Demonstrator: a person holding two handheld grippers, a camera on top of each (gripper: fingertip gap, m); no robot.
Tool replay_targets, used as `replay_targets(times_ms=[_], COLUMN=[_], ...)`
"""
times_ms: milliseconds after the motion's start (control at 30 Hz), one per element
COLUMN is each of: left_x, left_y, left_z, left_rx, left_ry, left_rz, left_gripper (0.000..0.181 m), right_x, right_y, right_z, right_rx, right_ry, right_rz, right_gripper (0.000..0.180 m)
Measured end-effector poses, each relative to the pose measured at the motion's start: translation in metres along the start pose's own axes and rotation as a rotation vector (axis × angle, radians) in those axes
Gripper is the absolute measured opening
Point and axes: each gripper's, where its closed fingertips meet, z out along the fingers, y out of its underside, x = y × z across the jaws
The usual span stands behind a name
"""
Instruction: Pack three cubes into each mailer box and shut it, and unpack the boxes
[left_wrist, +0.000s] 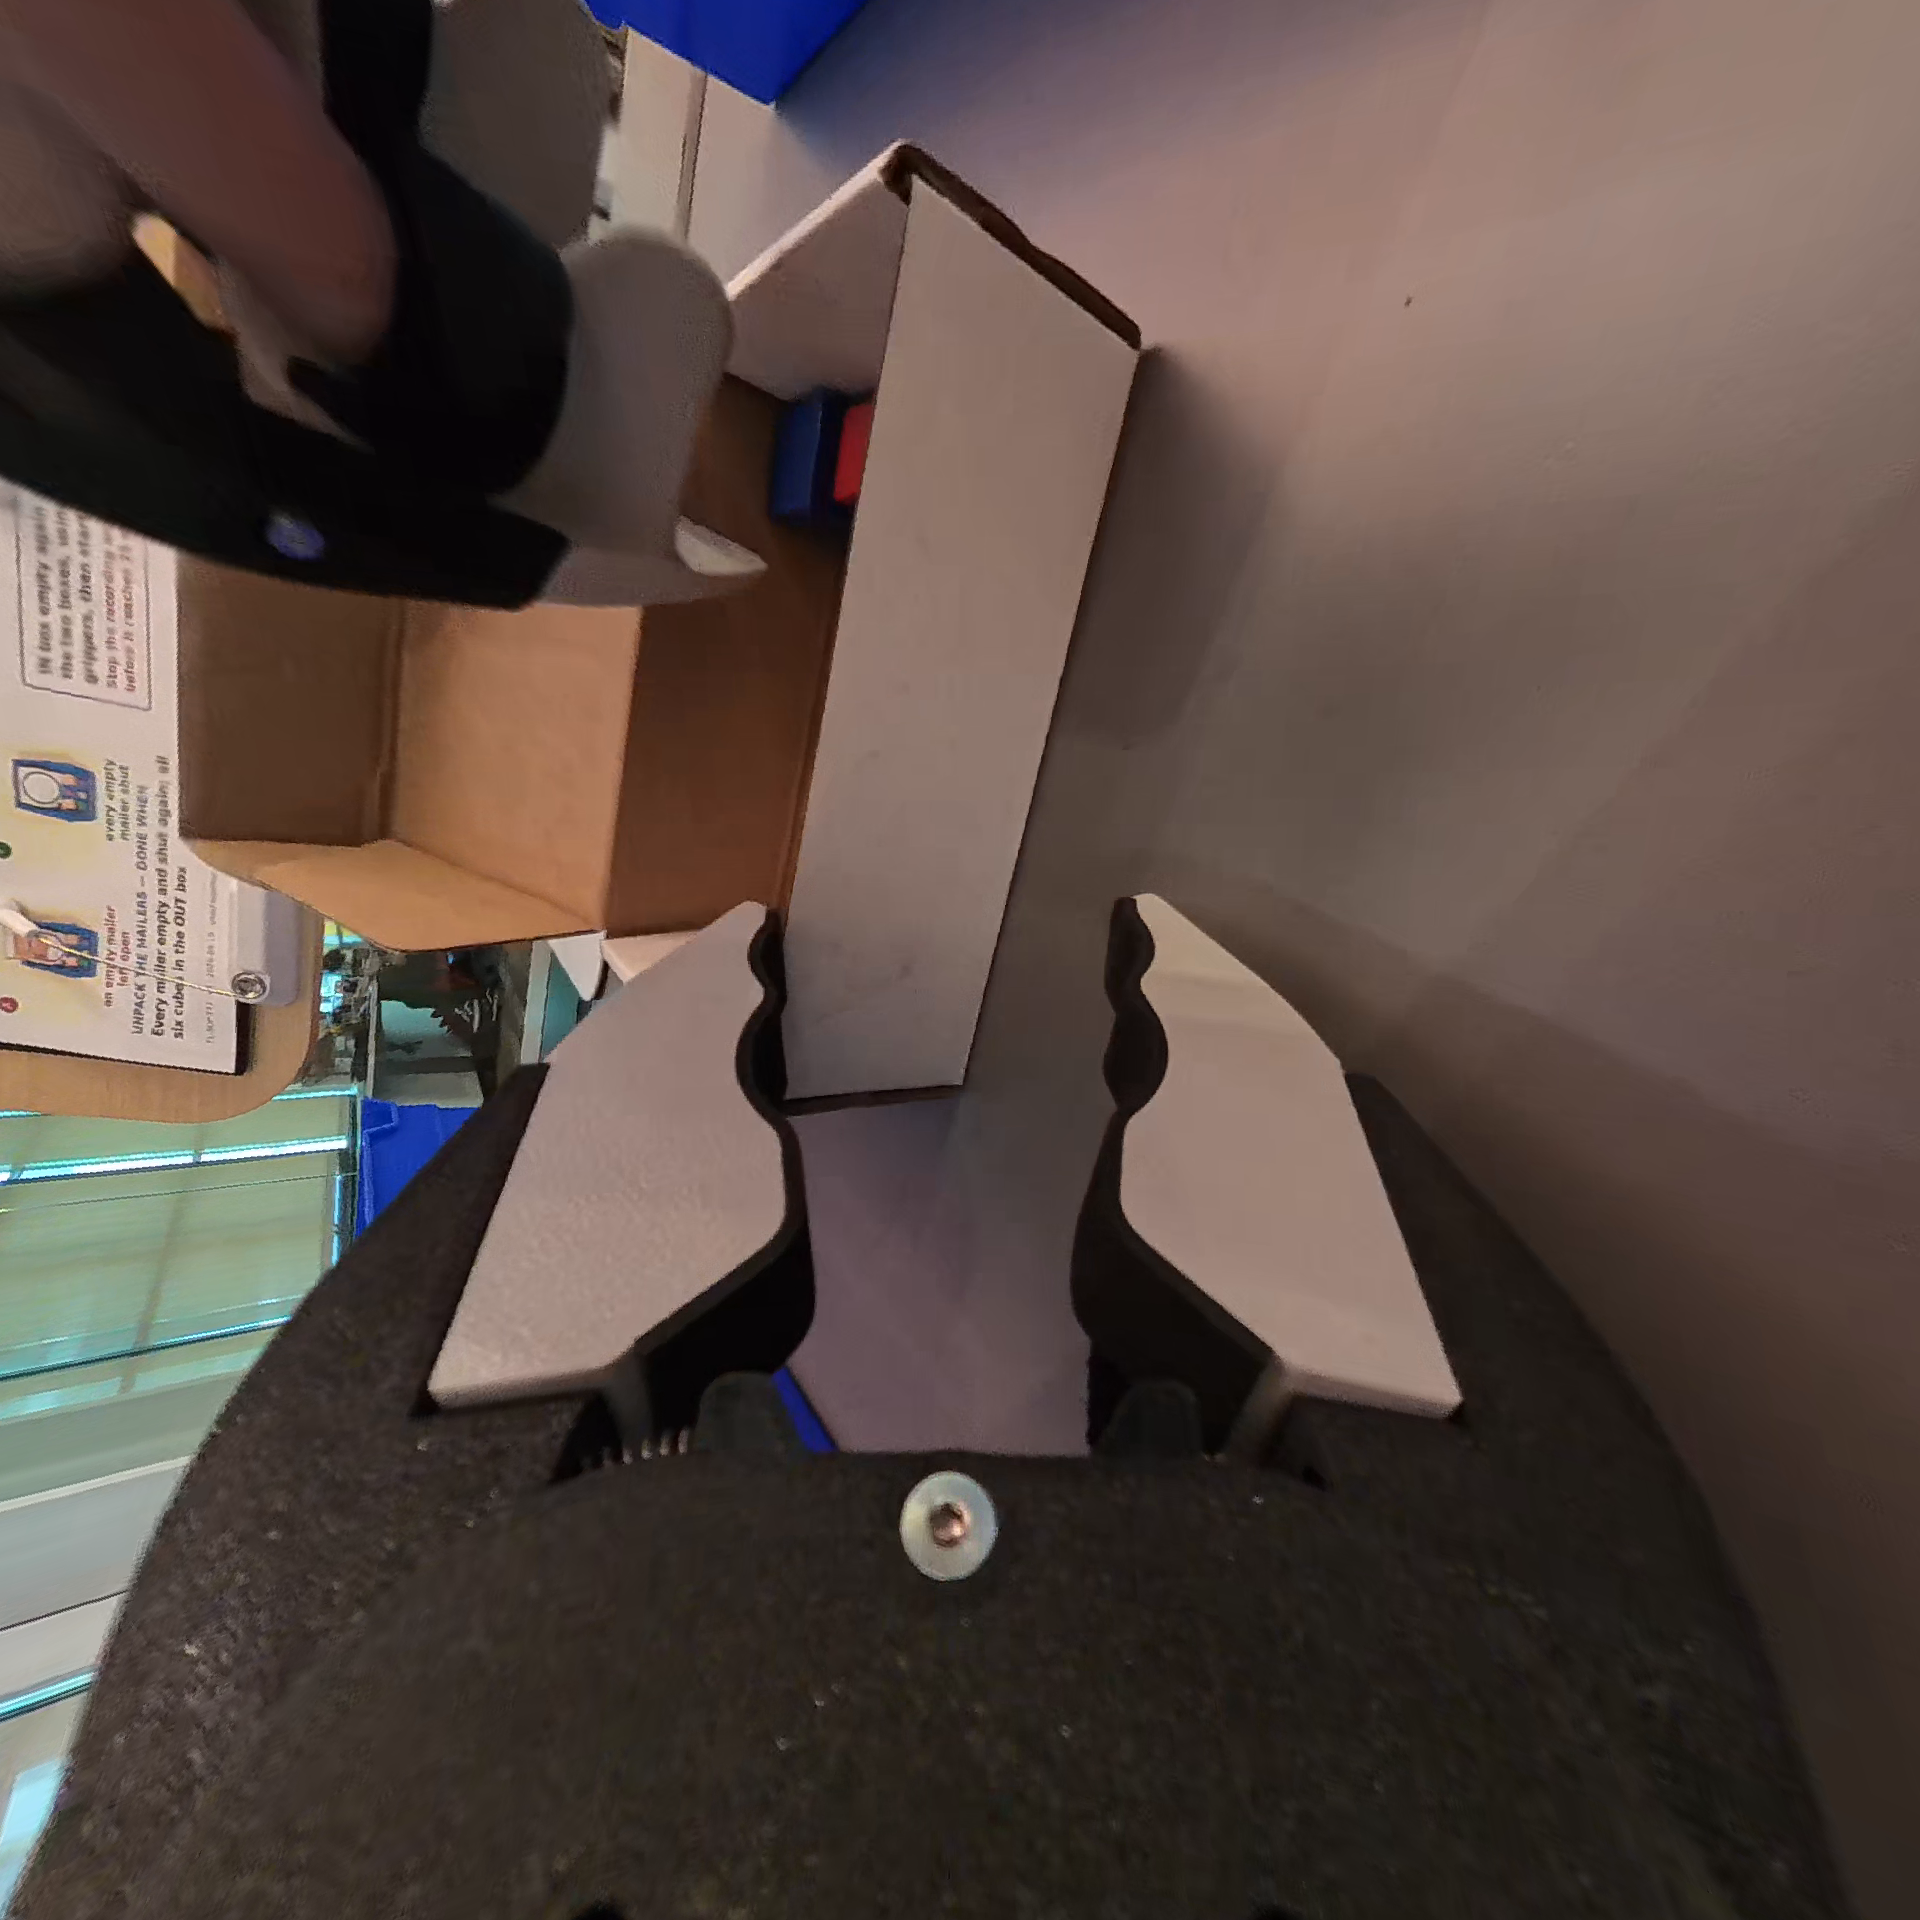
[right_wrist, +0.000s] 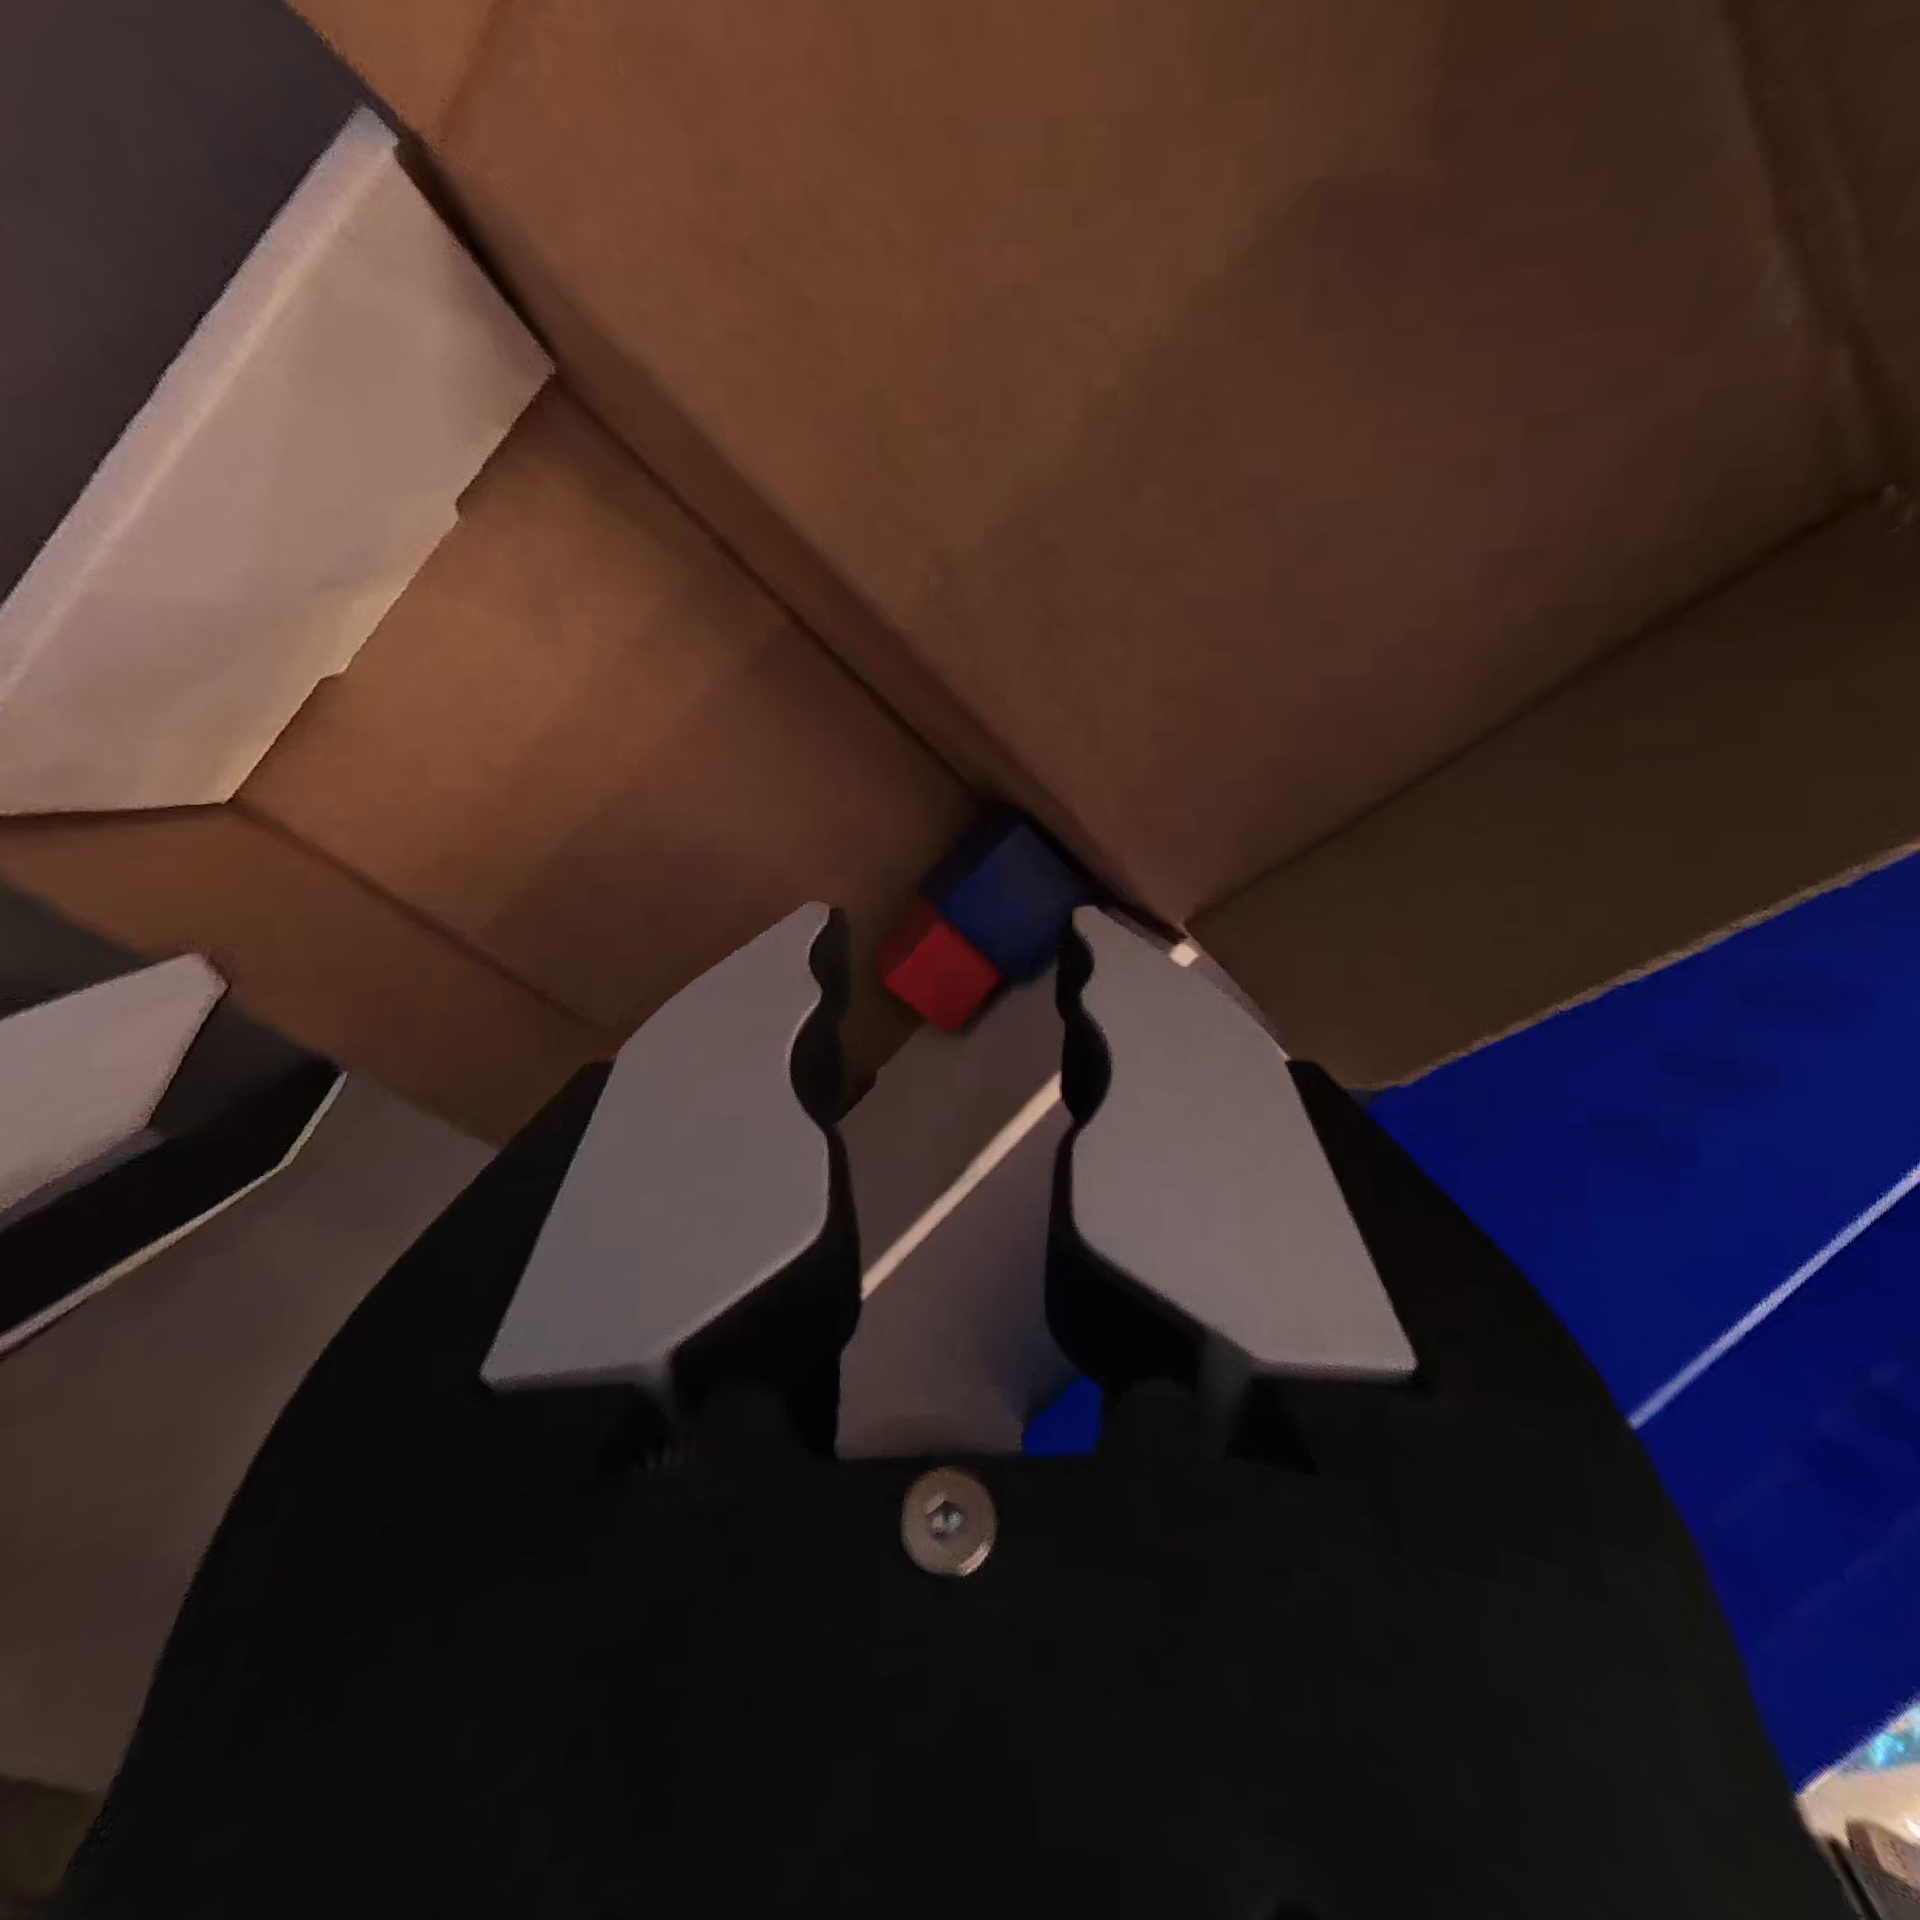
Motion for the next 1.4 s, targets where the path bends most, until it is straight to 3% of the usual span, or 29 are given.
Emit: replay_targets(times_ms=[33,367,567,767,900,1000,1100,1167,1267,1400], left_x=[0.0,0.0,0.0,0.0,0.0,0.0,0.0,0.0,0.0,0.0], left_y=[0.0,-0.001,-0.001,-0.001,-0.001,-0.001,-0.001,0.0,0.0,0.0], left_z=[0.0,0.0,0.0,0.0,0.0,0.0,0.0,0.0,0.0,0.0], left_rx=[0.0,0.003,0.005,0.005,0.003,0.003,0.002,0.003,0.001,0.001], left_ry=[-0.001,0.0,0.001,0.002,0.004,0.004,0.004,0.003,0.004,0.003], left_rz=[0.004,0.005,0.004,0.007,0.005,0.006,0.009,0.012,0.01,0.01], left_gripper=[0.059,0.06,0.06,0.06,0.06,0.06,0.059,0.059,0.059,0.059], right_x=[-0.001,0.008,-0.009,-0.043,-0.026,-0.032,-0.037,-0.043,-0.026,-0.036], right_y=[0.001,0.007,0.0,-0.013,-0.031,-0.024,-0.016,-0.01,-0.008,-0.012], right_z=[0.003,0.026,0.022,0.008,-0.004,0.0,0.008,0.009,0.013,0.016], right_rx=[-0.016,-0.109,-0.07,0.017,0.141,0.096,0.033,0.015,0.046,0.104], right_ry=[0.012,0.137,0.047,-0.145,-0.123,-0.155,-0.169,-0.206,-0.084,-0.157], right_rz=[0.003,0.005,-0.022,-0.078,0.005,0.008,-0.084,-0.259,-0.467,-0.533], right_gripper=[0.039,0.037,0.038,0.034,0.033,0.043,0.048,0.05,0.045,0.043])
